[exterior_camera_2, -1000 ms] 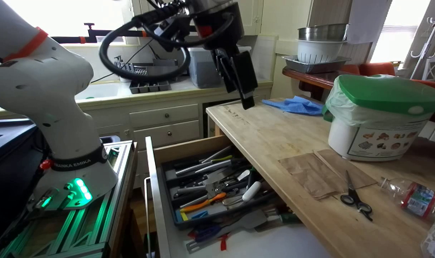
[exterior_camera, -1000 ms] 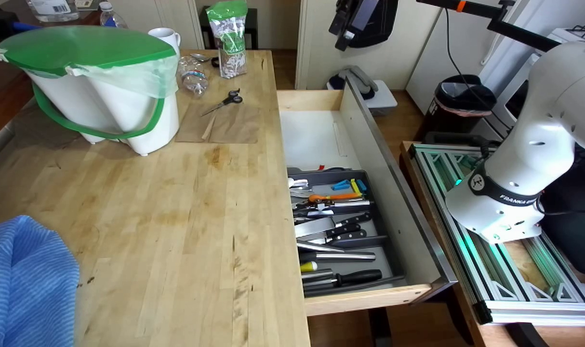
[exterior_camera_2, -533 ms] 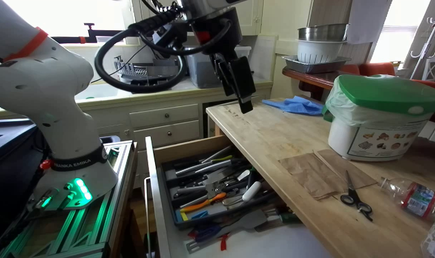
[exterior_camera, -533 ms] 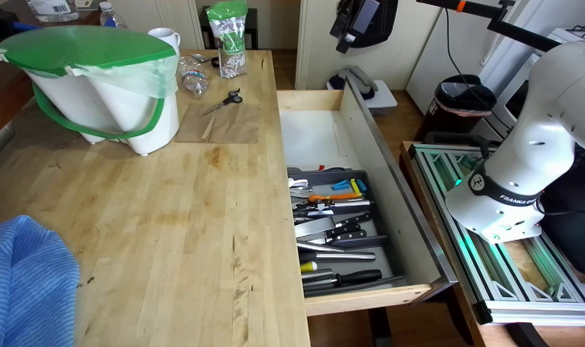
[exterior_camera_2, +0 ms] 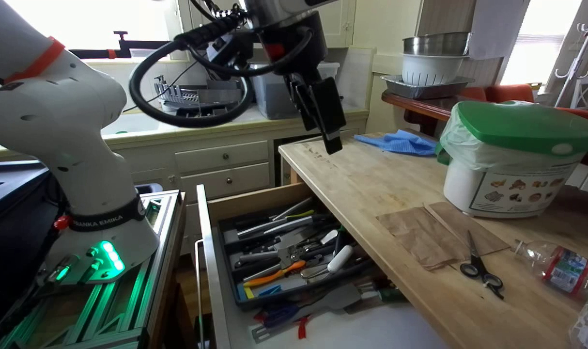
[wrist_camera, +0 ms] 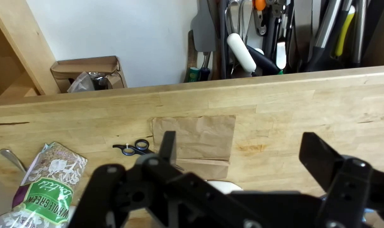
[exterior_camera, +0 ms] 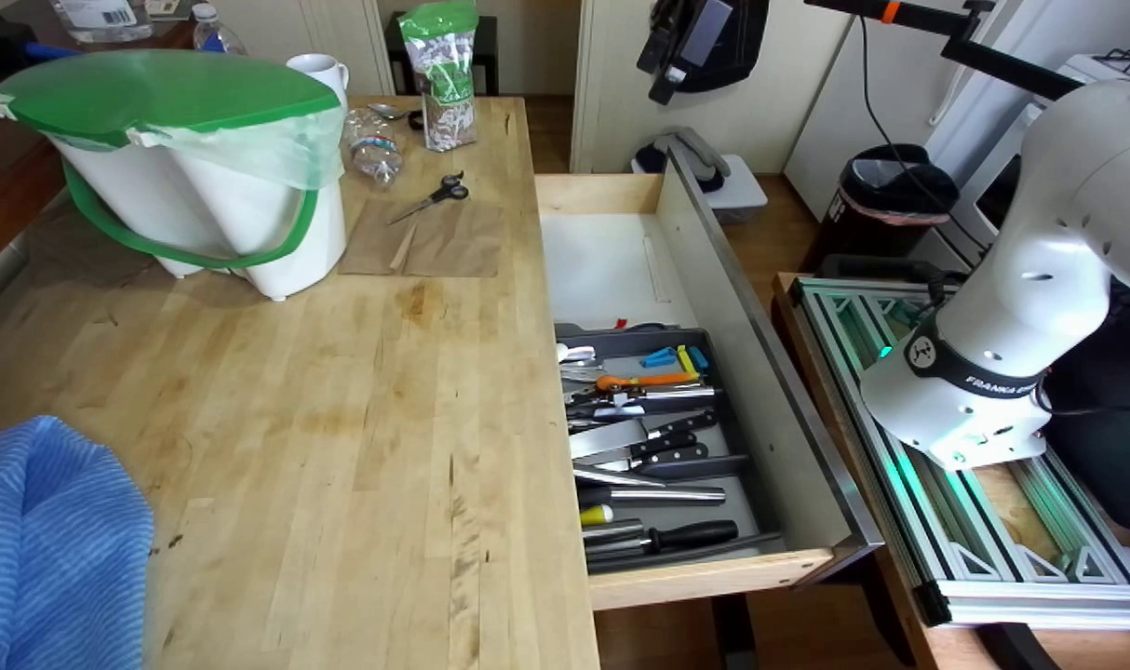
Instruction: Take the screwdriver out of the drawer
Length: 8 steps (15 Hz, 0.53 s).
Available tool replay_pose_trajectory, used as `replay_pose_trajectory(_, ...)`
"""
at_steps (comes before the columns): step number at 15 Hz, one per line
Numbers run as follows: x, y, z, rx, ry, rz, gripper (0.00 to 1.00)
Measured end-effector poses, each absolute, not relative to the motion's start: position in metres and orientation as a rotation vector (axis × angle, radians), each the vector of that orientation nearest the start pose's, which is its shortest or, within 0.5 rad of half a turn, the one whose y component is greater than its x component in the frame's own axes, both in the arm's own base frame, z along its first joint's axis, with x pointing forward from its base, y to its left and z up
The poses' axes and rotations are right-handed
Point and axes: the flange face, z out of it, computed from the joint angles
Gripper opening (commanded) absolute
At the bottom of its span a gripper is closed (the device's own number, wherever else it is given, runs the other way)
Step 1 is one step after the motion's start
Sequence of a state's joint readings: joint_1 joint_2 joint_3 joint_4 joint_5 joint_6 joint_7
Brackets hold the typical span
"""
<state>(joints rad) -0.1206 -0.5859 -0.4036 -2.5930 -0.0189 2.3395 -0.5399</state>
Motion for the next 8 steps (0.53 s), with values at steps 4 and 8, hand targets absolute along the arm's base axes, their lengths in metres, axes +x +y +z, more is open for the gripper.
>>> replay_pose_trajectory(4,0.343,-0.205,0.452,-3.064,-0.13,-0.593,1.0)
replay_pose_trajectory(8,0.335,-0.213,0.437,-3.064,-0.166,-0.642,1.0)
